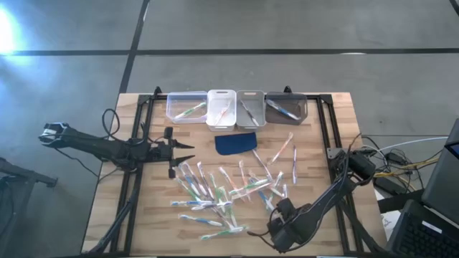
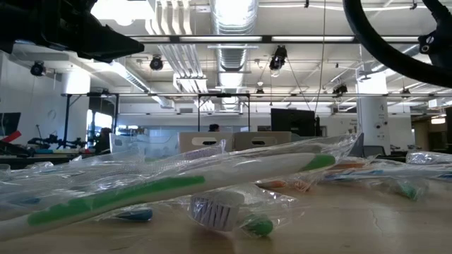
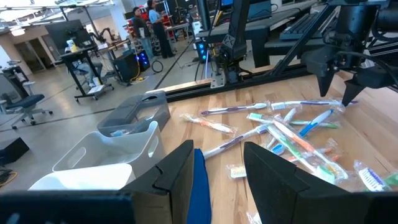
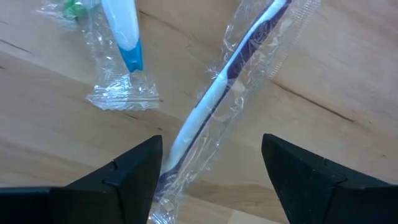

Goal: Pick & Place Toothbrushes
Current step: Put the violet toothbrush into the gray bin

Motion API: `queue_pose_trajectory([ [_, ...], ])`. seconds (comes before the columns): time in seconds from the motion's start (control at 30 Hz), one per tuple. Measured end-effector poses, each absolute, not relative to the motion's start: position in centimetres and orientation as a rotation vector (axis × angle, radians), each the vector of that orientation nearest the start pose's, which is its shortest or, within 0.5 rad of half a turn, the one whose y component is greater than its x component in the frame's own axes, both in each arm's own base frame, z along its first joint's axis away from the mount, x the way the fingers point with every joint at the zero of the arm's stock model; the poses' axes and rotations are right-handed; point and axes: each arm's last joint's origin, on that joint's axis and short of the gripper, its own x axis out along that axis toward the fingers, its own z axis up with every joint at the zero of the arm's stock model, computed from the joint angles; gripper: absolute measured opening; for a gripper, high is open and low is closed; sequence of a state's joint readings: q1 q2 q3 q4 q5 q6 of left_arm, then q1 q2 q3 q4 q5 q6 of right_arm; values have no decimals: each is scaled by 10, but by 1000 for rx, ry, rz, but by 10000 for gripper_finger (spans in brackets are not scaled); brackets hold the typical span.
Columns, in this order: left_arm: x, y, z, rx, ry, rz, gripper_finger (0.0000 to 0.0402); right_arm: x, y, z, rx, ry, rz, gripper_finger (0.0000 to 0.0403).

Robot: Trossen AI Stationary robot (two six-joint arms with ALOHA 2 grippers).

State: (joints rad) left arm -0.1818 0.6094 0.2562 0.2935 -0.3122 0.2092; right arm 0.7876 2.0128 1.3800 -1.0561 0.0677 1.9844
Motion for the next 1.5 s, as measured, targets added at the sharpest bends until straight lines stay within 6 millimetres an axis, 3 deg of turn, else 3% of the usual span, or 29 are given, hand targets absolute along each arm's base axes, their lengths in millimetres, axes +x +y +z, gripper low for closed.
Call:
queue_pose_trajectory([
  [0.5, 148, -18, 220, 223, 71, 124, 147, 251, 249, 149, 809, 1314, -1031, 147],
  [0.93, 148, -18, 220, 224, 72, 124, 147, 247, 246, 139, 837, 1300, -1047, 22],
  [1.5, 148, -18, 220, 224, 72, 124, 147, 242, 245, 150, 813, 1306, -1056, 22],
])
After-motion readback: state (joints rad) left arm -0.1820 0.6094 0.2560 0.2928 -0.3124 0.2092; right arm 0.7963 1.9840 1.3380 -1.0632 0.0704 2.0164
